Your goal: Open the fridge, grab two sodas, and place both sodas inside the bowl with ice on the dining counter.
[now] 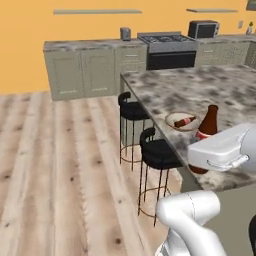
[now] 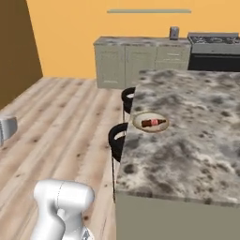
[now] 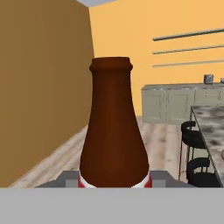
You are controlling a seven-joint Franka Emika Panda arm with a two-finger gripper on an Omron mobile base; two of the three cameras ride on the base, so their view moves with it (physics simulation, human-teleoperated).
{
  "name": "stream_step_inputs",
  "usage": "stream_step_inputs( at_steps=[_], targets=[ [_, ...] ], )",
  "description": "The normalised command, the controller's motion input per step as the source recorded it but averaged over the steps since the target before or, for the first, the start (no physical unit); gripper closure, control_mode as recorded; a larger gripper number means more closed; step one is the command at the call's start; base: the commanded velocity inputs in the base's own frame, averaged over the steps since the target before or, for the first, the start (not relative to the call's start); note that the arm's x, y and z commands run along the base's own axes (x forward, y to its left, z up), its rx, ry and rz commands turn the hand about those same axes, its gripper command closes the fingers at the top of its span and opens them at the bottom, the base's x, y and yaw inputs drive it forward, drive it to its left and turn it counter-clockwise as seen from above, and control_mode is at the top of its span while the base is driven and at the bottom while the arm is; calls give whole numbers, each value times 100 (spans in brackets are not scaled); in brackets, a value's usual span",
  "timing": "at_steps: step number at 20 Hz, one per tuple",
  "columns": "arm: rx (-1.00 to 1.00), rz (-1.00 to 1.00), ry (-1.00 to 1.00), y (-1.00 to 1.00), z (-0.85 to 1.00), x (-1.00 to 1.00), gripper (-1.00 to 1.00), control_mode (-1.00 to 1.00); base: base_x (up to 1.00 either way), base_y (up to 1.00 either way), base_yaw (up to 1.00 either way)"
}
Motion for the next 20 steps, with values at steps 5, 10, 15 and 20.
stream_step_inputs(
  at_steps=[5, 10, 15, 20],
  targets=[
    [0, 0, 0, 0, 0, 0, 100, 100, 39, 92, -36],
    [0, 0, 0, 0, 0, 0, 100, 100, 28, 94, -30],
    [0, 0, 0, 0, 0, 0, 100, 100, 64, 37, -56],
    [0, 0, 0, 0, 0, 0, 100, 100, 45, 30, -65]
  ],
)
